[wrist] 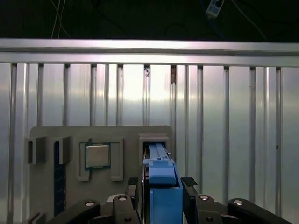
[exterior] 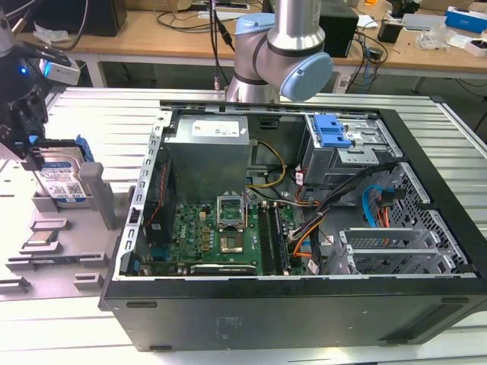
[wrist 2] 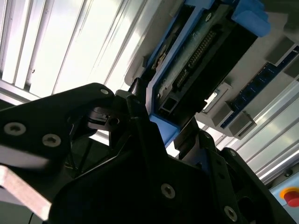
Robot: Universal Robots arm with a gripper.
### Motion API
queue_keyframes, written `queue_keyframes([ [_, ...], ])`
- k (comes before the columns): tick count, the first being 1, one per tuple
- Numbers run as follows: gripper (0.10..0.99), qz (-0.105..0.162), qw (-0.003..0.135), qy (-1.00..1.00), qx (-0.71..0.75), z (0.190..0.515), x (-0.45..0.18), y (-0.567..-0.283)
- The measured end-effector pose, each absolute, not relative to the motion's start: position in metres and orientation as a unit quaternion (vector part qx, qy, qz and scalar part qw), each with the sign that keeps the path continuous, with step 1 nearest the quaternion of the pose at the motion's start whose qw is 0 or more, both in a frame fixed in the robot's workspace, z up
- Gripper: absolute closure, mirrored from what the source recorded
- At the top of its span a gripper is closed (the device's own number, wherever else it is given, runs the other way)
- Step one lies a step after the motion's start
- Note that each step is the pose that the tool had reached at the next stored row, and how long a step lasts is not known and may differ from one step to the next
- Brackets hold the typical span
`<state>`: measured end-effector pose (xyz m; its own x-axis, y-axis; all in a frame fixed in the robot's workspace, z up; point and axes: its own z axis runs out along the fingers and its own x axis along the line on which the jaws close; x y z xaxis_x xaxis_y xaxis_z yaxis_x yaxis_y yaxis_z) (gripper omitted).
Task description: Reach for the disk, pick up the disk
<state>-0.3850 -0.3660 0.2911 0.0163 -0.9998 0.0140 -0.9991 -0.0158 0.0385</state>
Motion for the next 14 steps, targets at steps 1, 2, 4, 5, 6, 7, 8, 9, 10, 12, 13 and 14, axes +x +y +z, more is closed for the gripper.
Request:
queue_keyframes([
  [1,0.604,-0.008,0.019,-0.701,0.713,0.2905,-0.385,-0.366],
  [2,0.604,-0.008,0.019,-0.701,0.713,0.2899,-0.385,-0.366],
  [4,0.604,-0.008,0.019,-0.701,0.713,0.2887,-0.385,-0.366],
  [5,0.604,-0.008,0.019,-0.701,0.713,0.2882,-0.385,-0.366],
  [6,0.604,-0.008,0.019,-0.701,0.713,0.2878,-0.385,-0.366],
  [7,0.604,-0.008,0.019,-0.701,0.713,0.2878,-0.385,-0.366],
  [8,0.604,-0.008,0.019,-0.701,0.713,0.2878,-0.385,-0.366],
  [9,0.604,-0.008,0.019,-0.701,0.713,0.2877,-0.385,-0.366],
  [10,0.604,-0.008,0.019,-0.701,0.713,0.2877,-0.385,-0.366],
  [12,0.616,-0.008,0.019,-0.701,0.713,0.2876,-0.385,-0.366],
  [13,0.682,-0.008,0.019,-0.701,0.713,0.2876,-0.385,-0.366],
  [14,0.722,-0.008,0.019,-0.701,0.713,0.2876,-0.385,-0.366],
])
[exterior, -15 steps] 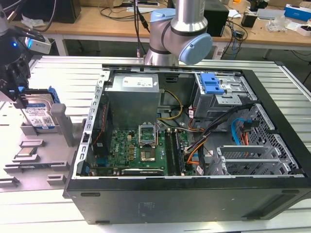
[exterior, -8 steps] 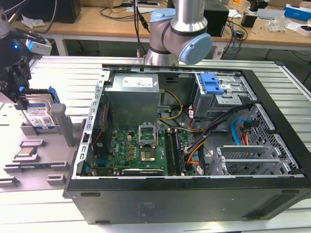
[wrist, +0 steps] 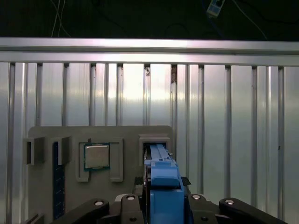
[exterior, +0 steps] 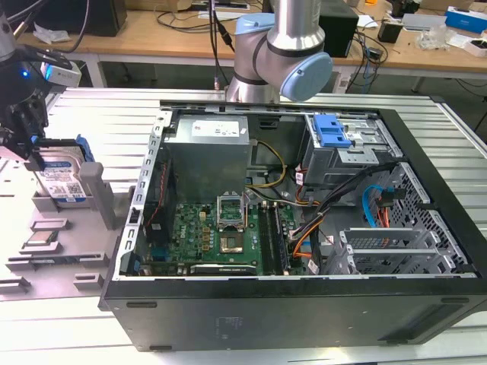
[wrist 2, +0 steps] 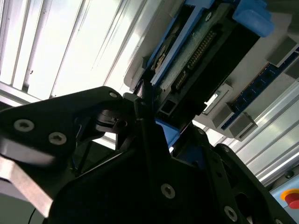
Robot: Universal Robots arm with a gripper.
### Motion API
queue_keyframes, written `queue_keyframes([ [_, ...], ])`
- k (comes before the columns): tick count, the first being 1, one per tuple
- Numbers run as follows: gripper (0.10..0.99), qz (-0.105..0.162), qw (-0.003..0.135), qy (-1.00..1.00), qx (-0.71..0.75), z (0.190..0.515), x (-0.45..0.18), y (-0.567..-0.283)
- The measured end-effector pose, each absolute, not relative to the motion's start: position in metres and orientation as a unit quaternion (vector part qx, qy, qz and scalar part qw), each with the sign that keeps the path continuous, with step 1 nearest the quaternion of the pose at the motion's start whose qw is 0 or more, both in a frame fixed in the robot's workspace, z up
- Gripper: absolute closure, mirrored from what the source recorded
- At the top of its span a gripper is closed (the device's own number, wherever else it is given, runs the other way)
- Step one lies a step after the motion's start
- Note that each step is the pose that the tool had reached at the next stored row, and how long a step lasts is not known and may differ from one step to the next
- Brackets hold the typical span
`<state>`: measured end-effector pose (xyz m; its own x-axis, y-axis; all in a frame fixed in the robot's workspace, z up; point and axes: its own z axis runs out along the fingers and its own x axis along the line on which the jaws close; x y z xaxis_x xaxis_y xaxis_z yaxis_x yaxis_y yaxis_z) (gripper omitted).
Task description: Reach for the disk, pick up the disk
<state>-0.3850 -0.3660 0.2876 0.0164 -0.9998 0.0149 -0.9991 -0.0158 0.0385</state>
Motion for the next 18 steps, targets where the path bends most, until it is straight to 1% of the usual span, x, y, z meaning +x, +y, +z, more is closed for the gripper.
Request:
queue_keyframes([
  [18,0.722,-0.008,0.019,-0.701,0.713,0.2876,-0.3849,-0.366],
])
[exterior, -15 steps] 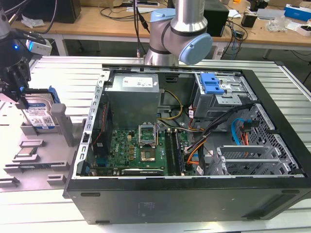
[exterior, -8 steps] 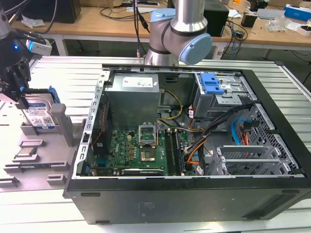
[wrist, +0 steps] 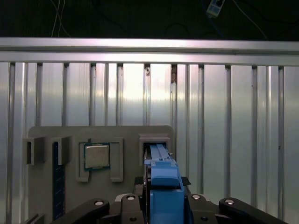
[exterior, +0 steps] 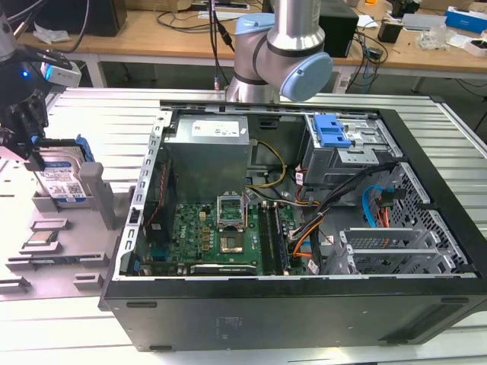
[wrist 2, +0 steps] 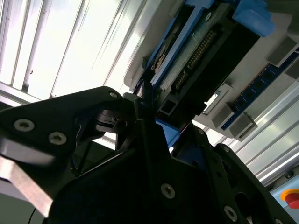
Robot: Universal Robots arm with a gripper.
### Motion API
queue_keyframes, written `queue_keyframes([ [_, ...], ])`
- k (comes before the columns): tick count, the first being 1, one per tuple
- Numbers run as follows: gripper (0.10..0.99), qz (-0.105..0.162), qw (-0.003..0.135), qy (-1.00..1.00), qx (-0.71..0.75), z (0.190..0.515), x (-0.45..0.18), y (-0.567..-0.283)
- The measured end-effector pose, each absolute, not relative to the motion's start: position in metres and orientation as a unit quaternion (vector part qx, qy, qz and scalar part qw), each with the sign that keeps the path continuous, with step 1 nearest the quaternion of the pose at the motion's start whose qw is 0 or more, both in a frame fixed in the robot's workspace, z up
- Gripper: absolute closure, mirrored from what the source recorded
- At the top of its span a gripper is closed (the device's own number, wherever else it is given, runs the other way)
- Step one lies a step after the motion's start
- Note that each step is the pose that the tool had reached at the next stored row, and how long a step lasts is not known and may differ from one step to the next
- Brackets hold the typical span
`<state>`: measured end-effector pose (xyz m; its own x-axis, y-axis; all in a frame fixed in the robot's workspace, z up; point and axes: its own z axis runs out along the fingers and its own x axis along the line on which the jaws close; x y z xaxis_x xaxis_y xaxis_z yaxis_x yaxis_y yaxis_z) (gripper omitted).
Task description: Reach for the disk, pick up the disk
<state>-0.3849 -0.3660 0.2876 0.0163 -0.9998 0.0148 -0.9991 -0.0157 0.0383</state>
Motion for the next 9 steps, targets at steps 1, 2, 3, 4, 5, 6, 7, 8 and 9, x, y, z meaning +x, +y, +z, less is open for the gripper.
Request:
queue_keyframes([
  [1,0.722,-0.008,0.019,-0.701,0.713,0.29,-0.385,-0.366],
  [2,0.722,-0.008,0.019,-0.701,0.713,0.291,-0.385,-0.366],
  [3,0.722,-0.008,0.019,-0.701,0.713,0.293,-0.385,-0.366],
  [4,0.722,-0.008,0.019,-0.701,0.713,0.294,-0.385,-0.366],
  [5,0.722,-0.008,0.019,-0.701,0.713,0.295,-0.385,-0.366],
  [6,0.722,-0.008,0.019,-0.701,0.713,0.297,-0.384,-0.366],
  [7,0.722,-0.008,0.019,-0.701,0.713,0.298,-0.384,-0.366],
  [8,0.722,-0.008,0.019,-0.701,0.713,0.299,-0.384,-0.366],
  [9,0.722,-0.008,0.019,-0.701,0.713,0.301,-0.384,-0.366],
])
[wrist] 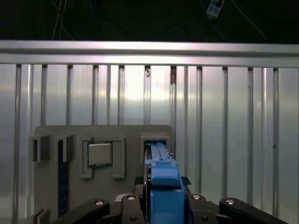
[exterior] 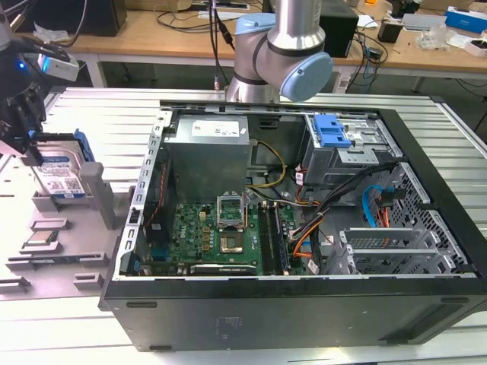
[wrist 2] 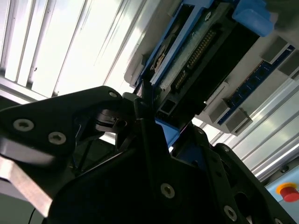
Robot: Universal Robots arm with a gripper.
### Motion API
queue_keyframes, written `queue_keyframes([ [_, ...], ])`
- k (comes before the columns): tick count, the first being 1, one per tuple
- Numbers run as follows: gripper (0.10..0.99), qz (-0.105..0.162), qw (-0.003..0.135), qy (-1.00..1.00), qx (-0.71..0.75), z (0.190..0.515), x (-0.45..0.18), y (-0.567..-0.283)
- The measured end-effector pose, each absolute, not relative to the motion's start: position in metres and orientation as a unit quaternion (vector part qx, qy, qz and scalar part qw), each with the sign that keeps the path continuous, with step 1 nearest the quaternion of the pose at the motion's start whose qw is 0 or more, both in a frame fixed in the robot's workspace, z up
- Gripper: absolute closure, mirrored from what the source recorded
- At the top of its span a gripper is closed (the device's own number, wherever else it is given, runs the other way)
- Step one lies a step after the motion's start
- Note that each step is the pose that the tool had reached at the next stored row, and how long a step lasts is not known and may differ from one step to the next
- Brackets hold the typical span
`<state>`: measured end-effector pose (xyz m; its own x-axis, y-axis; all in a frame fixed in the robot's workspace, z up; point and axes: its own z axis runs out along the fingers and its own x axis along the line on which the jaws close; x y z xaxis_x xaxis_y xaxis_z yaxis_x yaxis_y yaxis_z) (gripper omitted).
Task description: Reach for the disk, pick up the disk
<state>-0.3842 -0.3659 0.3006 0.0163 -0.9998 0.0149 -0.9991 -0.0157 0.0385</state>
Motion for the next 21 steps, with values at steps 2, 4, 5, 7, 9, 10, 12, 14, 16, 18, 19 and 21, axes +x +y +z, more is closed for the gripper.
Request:
queue_keyframes([
  [2,0.722,-0.008,0.019,-0.701,0.713,0.304,-0.384,-0.366],
  [4,0.722,-0.008,0.019,-0.701,0.713,0.306,-0.384,-0.366],
  [5,0.722,-0.008,0.019,-0.701,0.713,0.307,-0.384,-0.366],
  [7,0.722,-0.008,0.019,-0.701,0.713,0.309,-0.383,-0.366],
  [9,0.722,-0.008,0.019,-0.701,0.713,0.312,-0.383,-0.366],
  [10,0.722,-0.008,0.019,-0.701,0.713,0.313,-0.383,-0.366],
  [12,0.722,-0.008,0.019,-0.701,0.713,0.317,-0.383,-0.366],
  [14,0.722,-0.008,0.019,-0.701,0.713,0.321,-0.383,-0.366],
  [16,0.722,-0.008,0.019,-0.701,0.713,0.324,-0.383,-0.366],
  [18,0.722,-0.008,0.019,-0.701,0.713,0.327,-0.382,-0.366],
  [19,0.722,-0.008,0.019,-0.701,0.713,0.329,-0.382,-0.366],
  [21,0.722,-0.008,0.019,-0.701,0.713,0.331,-0.382,-0.366],
])
